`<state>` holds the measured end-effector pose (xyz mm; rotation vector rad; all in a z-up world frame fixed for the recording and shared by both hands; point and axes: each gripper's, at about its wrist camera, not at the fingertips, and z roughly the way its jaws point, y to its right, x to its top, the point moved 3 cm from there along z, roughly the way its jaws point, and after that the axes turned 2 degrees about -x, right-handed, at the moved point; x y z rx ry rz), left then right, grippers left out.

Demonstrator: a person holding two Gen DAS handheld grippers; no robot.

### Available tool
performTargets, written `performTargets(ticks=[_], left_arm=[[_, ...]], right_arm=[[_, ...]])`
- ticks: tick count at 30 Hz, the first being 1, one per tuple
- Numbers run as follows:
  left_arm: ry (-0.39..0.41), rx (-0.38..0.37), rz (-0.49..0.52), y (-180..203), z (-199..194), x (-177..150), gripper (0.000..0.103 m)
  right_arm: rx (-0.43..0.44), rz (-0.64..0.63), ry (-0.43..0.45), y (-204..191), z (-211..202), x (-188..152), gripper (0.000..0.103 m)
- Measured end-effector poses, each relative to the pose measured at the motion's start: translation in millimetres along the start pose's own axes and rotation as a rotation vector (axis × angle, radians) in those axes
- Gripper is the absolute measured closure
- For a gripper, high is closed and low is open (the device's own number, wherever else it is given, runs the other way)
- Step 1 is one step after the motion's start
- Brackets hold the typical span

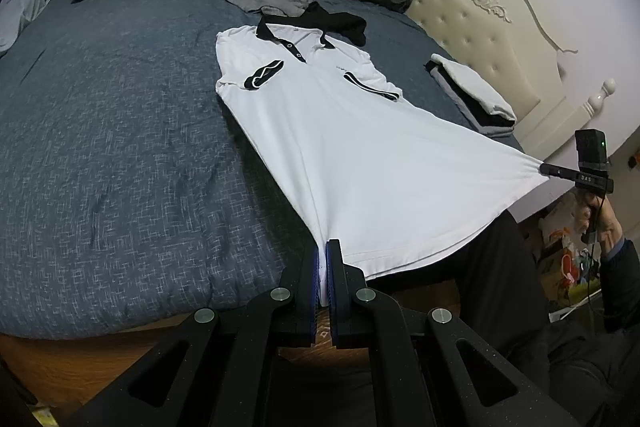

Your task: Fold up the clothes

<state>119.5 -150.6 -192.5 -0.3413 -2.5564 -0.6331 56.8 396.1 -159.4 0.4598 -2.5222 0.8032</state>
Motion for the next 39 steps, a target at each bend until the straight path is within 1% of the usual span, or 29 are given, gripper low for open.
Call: performTargets(ticks=[27,39], left_arm=[[-0.053,0.008,-0.003,-11,20,26,0.099],[-0.078,0.02,0.002,-11,32,48,0.099]], right_arm=[[-0.017,-0.004,-0.035,13,18,25,0.099],[-0.02,-0.001,-0.042,24,22,40,0.099]])
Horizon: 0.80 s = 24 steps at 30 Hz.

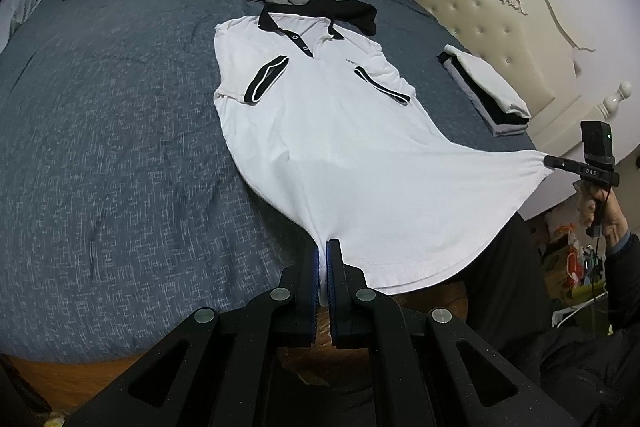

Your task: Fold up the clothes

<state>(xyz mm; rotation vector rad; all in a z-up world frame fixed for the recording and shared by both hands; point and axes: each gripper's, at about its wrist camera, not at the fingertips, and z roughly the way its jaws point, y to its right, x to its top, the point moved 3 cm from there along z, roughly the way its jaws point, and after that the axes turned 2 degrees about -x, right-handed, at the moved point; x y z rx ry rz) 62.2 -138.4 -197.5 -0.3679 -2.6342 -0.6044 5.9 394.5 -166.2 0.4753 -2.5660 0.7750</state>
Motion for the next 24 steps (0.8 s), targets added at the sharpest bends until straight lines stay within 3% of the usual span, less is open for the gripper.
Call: performTargets(ticks=[15,24], left_arm=[[-0.033,0.0,-0.018,-14,24,35,0.099],[-0.03,-0.006,-0.044,-39,44,77,0.099]], right_arm=[[-0.011,0.018,-0.027,23,15,27,0.099],[-0.024,0.022,-0.055,38,35,57,0.099]])
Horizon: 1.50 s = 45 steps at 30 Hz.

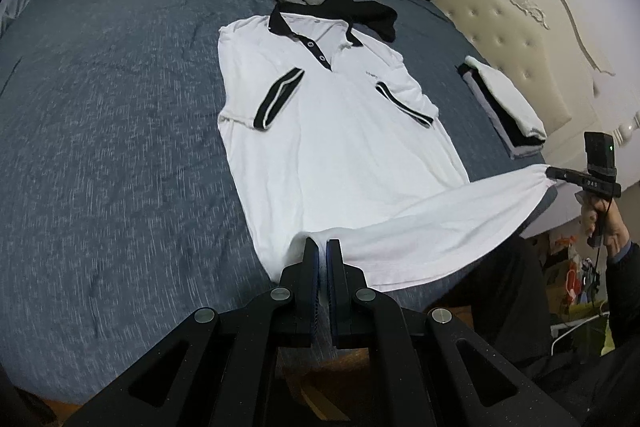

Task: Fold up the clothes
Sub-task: 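Carry the hem with both grippers toward the collar, folding the shirt in half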

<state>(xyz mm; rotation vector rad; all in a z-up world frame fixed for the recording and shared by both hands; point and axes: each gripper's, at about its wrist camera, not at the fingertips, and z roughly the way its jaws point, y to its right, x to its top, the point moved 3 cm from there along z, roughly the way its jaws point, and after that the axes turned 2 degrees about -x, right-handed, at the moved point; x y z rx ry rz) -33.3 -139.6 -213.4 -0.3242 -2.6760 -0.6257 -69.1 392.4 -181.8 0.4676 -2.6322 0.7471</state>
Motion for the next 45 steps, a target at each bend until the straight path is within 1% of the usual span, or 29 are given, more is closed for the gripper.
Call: performTargets(ticks=[7,12,20,27,31,38,45], left_arm=[[0.016,0.0,-0.02,-21,20,48,0.099],[0.029,-0.005,-0.038,-37,40,85,0.099],[0.049,-0.011,-0.094,-69,75,143,0.099],[0.051,0.001,-0.126,-101,109,197,0.099],[0.067,-0.006,-0.164,-125,125,231,0.099],[0.084,0.002,-0.2,-162,152,288,0.099],[0.091,0.007,-0.233,-196,191,333,0.099]], right_arm=[[-0.014,0.008,-0.011,18,17,39,0.099],[-0.024,0.016,-0.015,36,32,77,0.099],[-0.043,0.035,-0.012,66,57,140,0.099],[-0.062,0.068,-0.017,96,94,200,0.099],[-0.075,0.084,-0.016,111,115,232,0.099],[-0.1,0.124,0.008,139,150,290,0.099],[-0.136,0.172,0.033,170,188,343,0.099]])
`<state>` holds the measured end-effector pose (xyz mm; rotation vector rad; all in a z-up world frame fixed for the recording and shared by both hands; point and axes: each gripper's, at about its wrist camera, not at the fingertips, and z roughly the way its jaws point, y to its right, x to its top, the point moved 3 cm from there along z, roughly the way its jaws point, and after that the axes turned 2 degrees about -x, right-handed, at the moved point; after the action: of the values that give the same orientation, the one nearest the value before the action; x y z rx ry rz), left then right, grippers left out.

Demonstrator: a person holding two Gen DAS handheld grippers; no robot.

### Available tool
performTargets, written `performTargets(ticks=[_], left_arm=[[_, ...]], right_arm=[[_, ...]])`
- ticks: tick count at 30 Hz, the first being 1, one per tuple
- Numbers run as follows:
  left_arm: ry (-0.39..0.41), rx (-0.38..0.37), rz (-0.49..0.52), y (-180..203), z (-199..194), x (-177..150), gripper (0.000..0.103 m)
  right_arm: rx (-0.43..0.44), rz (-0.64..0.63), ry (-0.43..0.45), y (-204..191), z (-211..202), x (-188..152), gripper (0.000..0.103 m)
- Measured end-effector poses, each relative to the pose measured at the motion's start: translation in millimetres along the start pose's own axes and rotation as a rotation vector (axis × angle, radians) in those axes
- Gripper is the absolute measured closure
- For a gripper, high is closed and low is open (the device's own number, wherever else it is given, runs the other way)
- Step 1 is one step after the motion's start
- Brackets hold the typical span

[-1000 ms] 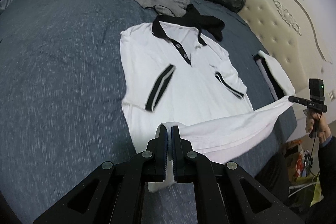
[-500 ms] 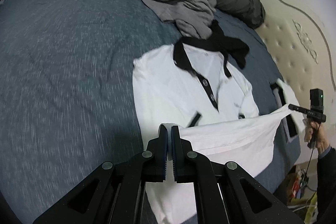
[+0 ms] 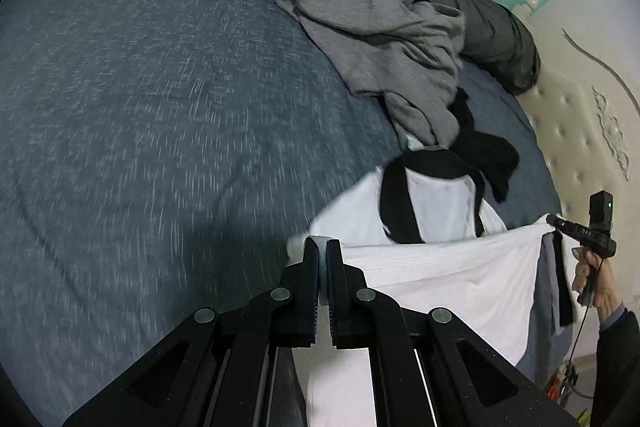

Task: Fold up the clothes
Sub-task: 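Carry the hem with both grippers toward the collar, folding the shirt in half, then lay the hem over the collar and open both grippers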

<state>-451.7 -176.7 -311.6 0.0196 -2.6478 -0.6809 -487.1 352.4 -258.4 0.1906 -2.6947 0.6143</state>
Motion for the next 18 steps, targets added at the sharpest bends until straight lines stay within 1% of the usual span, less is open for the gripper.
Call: performTargets(ticks=[3,7,10,12,13,14,16,17,18], left_arm=[[-0.003,0.009,-0.016,-11,21,11,0.099],[-0.017,0.022,-0.038,-23,52,14,0.099],[-0.008,0.02,-0.063,-31,65,12,0.098],[0.001,0.021,-0.069,-33,67,9,0.098],[0.01,0.025,-0.072,-34,65,8,0.098],[0.022,0.03,-0.074,-35,61,8,0.094],[0.059,0.048,-0.071,-35,48,7,0.087],[0.088,0.061,-0.062,-35,37,6,0.08],[0.114,0.07,-0.049,-32,27,5,0.076]], right_arm=[[-0.021,0.012,0.007,8,20,14,0.099],[-0.049,0.029,0.013,19,47,31,0.099],[-0.075,0.037,0.011,25,67,27,0.099],[-0.094,0.041,0.026,30,77,24,0.098],[-0.106,0.045,0.049,32,77,23,0.095],[-0.123,0.05,0.08,35,75,23,0.091],[-0.143,0.07,0.136,40,65,23,0.07],[-0.152,0.081,0.164,42,59,24,0.066],[-0.147,0.084,0.193,43,50,23,0.064]])
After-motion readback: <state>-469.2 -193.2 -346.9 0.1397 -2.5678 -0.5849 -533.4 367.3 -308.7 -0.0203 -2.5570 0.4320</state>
